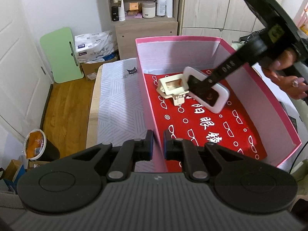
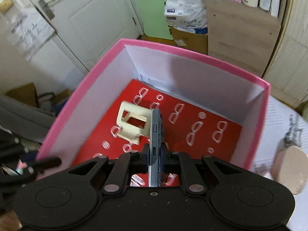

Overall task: Organize rigid objects
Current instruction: 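Carry the white router into the box beside the stand and release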

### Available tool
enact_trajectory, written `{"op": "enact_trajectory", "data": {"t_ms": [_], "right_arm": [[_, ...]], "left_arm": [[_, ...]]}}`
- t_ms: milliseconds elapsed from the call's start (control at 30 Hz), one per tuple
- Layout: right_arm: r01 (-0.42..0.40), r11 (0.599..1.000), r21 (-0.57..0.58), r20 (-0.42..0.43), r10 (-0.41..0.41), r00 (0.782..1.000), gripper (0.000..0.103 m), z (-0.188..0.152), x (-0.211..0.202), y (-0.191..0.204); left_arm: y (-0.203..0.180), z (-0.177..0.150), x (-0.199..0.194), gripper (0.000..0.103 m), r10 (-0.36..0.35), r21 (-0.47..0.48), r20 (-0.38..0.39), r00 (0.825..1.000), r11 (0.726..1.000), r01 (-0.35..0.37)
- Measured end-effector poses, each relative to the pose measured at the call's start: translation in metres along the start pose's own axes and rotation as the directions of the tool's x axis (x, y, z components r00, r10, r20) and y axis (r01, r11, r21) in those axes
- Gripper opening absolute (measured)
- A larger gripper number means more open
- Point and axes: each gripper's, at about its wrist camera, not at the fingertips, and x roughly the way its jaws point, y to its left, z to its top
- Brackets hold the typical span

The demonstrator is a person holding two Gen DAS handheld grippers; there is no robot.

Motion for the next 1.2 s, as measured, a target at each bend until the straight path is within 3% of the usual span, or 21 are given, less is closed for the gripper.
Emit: {"op": "enact_trajectory", "data": {"t_ms": [200,367,600,800,933,1067,1200], "right_arm": [[-0.152,0.975,0.163,0.013,0.152,0.988,0.014,0.004,0.007,-0.015],[-0.173,0.955,0.243,0.018,0.174,0.985,0.014,-0.001,0.019,-0.03],[-0.105,0.982,0.157,0.022,0.103,0.994,0.018,0.001,0.019,-0.019],[0.08,0.997,0.004,0.03,-0.08,0.996,0.05,-0.001,0.018,-0.002],[0.205,0.969,-0.137,0.154,-0.184,0.971,0.063,-0.007,-0.002,0.016],[0.133,0.97,-0.204,0.269,-0.075,0.96,0.063,-0.023,-0.041,0.016],[0.116,0.976,-0.183,0.344,-0.047,0.938,0.063,-0.042,-0.078,0.0]], "left_arm": [[0.0,-0.002,-0.002,0.009,-0.002,0.0,0.001,1.0,1.0,0.002],[0.0,-0.002,-0.001,0.01,-0.003,0.005,0.002,1.0,1.0,0.003],[0.001,-0.002,-0.001,0.01,-0.011,-0.003,0.004,1.0,1.0,0.011],[-0.001,-0.001,-0.002,0.01,-0.006,0.001,-0.001,1.0,1.0,0.006],[0.002,0.001,-0.001,0.01,-0.017,-0.012,-0.014,1.0,1.0,0.016],[0.003,0.004,0.001,0.01,-0.022,-0.02,-0.032,0.999,1.0,0.022],[0.003,0.012,0.002,0.01,-0.003,-0.014,-0.025,1.0,1.0,0.002]]}}
